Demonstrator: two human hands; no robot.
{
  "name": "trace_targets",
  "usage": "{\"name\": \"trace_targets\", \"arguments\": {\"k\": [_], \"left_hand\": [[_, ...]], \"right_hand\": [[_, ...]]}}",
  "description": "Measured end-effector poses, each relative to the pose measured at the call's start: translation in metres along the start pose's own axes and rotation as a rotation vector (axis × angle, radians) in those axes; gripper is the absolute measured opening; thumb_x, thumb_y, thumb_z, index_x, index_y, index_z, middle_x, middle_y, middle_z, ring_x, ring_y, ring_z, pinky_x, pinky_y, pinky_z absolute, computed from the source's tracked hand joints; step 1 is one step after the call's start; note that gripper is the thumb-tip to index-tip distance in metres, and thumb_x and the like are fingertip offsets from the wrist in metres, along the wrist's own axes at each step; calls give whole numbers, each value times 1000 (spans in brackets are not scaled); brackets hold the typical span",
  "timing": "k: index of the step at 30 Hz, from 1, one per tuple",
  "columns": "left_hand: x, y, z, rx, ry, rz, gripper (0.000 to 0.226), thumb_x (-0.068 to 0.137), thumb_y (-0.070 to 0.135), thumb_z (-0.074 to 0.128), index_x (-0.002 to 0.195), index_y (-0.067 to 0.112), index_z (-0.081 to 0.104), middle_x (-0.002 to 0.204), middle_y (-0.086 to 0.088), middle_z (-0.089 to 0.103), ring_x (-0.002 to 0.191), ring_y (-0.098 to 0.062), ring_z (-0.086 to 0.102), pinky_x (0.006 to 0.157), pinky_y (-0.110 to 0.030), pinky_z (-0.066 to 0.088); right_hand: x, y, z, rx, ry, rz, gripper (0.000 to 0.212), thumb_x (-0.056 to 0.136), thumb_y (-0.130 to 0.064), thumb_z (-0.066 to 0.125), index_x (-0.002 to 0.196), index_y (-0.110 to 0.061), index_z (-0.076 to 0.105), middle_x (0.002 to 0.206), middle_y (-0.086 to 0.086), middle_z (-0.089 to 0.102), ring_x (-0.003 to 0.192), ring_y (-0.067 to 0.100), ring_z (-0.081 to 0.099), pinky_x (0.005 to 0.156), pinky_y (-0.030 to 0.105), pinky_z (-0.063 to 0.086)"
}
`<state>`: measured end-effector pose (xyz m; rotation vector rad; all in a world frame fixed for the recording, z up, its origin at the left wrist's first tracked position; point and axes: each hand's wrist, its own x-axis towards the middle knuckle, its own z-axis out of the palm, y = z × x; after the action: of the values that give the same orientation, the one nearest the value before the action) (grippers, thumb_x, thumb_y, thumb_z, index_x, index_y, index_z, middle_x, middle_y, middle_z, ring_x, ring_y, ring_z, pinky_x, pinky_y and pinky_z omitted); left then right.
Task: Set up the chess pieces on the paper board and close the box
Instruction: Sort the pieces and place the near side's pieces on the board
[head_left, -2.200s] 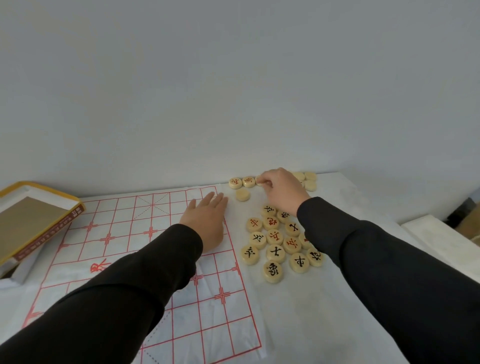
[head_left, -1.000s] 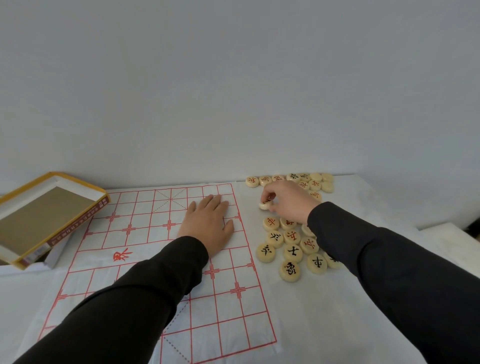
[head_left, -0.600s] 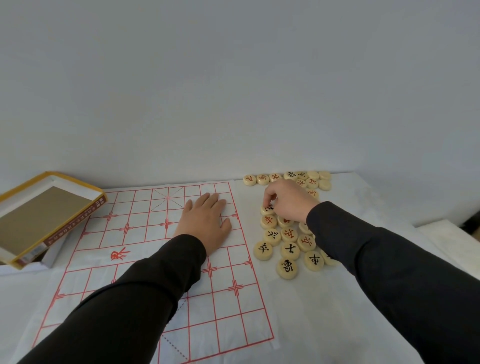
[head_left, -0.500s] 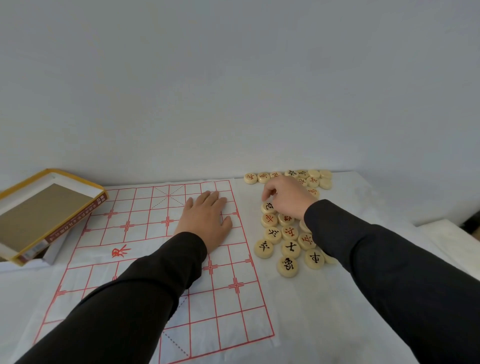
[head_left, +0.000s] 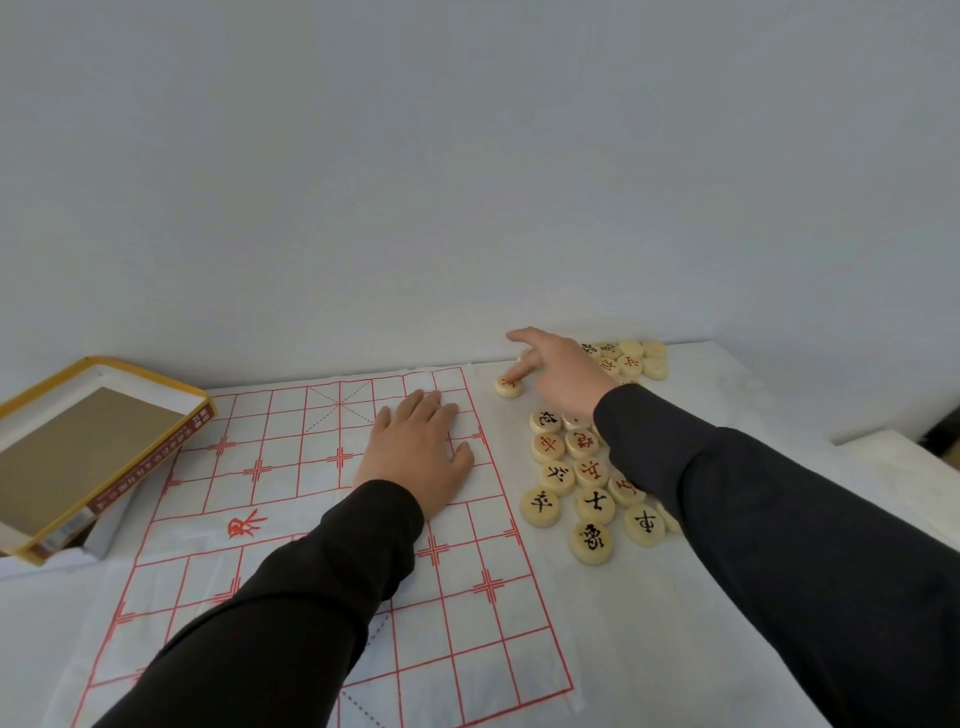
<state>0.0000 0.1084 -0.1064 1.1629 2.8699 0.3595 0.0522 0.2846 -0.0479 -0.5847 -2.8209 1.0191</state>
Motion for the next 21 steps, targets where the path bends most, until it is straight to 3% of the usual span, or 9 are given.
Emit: {"name": "trace_targets", "arguments": {"k": [2, 4, 8, 10, 12, 14, 16, 19, 21], "left_hand": [[0, -1, 1, 3, -2, 0, 55, 95, 44, 31, 146, 24, 22, 156, 3, 15, 144, -16, 7, 117, -39, 6], [1, -1, 1, -2, -1, 0, 55, 95, 44, 31, 146, 24, 22, 156, 3, 15, 144, -16, 7, 116, -39, 6], [0, 0, 1, -5, 9, 1, 55, 95, 43, 32, 146, 23, 24, 155, 2, 17, 144, -16, 8, 117, -39, 7], [0, 0, 0, -1, 13, 1, 55, 95, 43, 32, 146, 23, 24, 155, 2, 17, 144, -16, 9, 116, -39, 7], [-1, 0, 0, 2, 17, 3, 55, 95, 43, 32, 146, 23, 24, 155, 2, 17, 143, -16, 9, 116, -39, 7], [-1, 0, -1, 2, 8, 1, 55, 95, 43, 31, 146, 23, 23, 155, 2, 16, 144, -16, 8, 117, -39, 7], [0, 1, -1, 10, 0, -1, 55, 96, 43, 31, 146, 23, 22, 156, 2, 15, 144, -16, 8, 117, -39, 7], [0, 2, -1, 24, 1, -3, 56, 95, 44, 31, 146, 23, 22, 156, 2, 15, 144, -17, 8, 117, -39, 7], [0, 2, -1, 24, 2, -5, 56, 95, 44, 31, 146, 23, 22, 155, 2, 15, 144, -16, 8, 117, -39, 8]], "right_hand": [[-2, 2, -8, 34, -17, 16, 67, 81, 16, 34, 139, -16, 42, 94, 4, 73, 114, 9, 50, 96, 21, 29], [-1, 5, -16, 25, 4, 21, 65, 80, 16, 33, 136, -16, 45, 94, 4, 72, 115, 10, 51, 96, 21, 32], [1, 11, -20, -64, -10, 31, 69, 80, 18, 32, 138, -18, 40, 136, 3, 52, 127, 21, 44, 90, 29, 44], [2, 13, -15, -146, -84, 39, 70, 82, 16, 33, 143, -18, 32, 145, 3, 41, 128, 24, 44, 91, 28, 45], [1, 15, -10, -173, -97, 42, 71, 83, 15, 35, 145, -19, 30, 144, 3, 42, 116, 23, 53, 72, 18, 45], [-3, 18, -6, -60, -59, 43, 70, 82, 16, 37, 142, -18, 34, 141, -1, 48, 94, 14, 60, 52, 10, 35], [-8, 21, -7, 58, -18, 31, 67, 81, 16, 41, 139, -17, 40, 132, -3, 57, 75, 6, 56, 42, 9, 34], [-14, 23, -9, 130, 13, 19, 72, 77, 20, 36, 137, -19, 42, 122, -2, 64, 107, 20, 60, 52, 13, 40], [-14, 25, -13, 186, 65, 8, 74, 77, 22, 32, 138, -19, 42, 129, 0, 60, 92, 10, 66, 47, 18, 37]]}}
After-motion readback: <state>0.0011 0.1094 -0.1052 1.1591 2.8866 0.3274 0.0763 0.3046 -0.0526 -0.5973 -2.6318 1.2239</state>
